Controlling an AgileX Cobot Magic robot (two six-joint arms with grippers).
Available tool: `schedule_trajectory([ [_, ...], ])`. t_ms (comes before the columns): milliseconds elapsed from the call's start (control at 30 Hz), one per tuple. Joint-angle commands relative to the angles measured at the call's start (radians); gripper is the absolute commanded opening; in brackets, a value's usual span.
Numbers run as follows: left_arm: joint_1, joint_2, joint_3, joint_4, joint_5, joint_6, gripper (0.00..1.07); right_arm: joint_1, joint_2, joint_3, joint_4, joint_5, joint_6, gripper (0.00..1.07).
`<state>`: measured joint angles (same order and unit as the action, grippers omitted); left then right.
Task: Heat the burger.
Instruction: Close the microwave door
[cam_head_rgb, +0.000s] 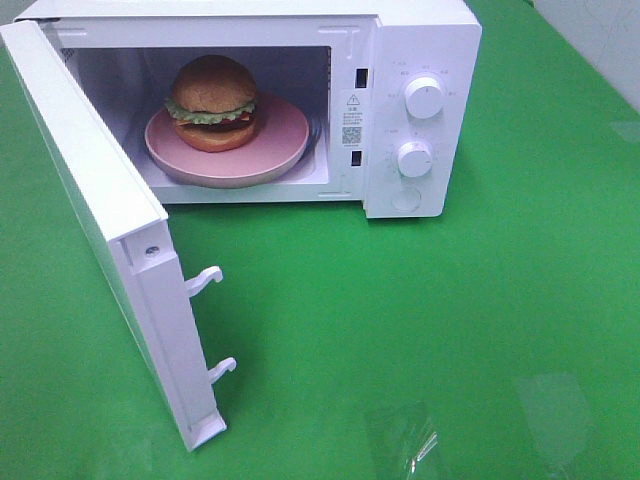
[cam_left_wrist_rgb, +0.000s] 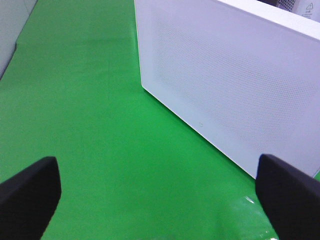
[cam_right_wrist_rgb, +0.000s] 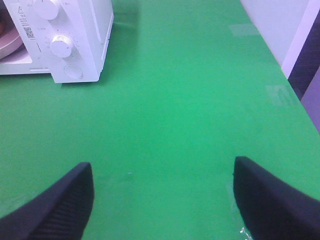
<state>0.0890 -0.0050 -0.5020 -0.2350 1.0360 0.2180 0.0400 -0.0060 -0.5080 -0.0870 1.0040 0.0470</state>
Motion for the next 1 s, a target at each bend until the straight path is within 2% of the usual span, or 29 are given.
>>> schedule_trajectory([
  [33, 0.003, -0.018, 0.002, 0.001, -0.006, 0.001, 0.98, -0.006, -0.023, 0.001, -0.003, -0.001, -0.007, 0.76],
  [1000, 0.003, -0.018, 0.002, 0.001, -0.006, 0.001, 0.98, -0.006, -0.023, 0.001, -0.002, -0.001, -0.007, 0.76],
])
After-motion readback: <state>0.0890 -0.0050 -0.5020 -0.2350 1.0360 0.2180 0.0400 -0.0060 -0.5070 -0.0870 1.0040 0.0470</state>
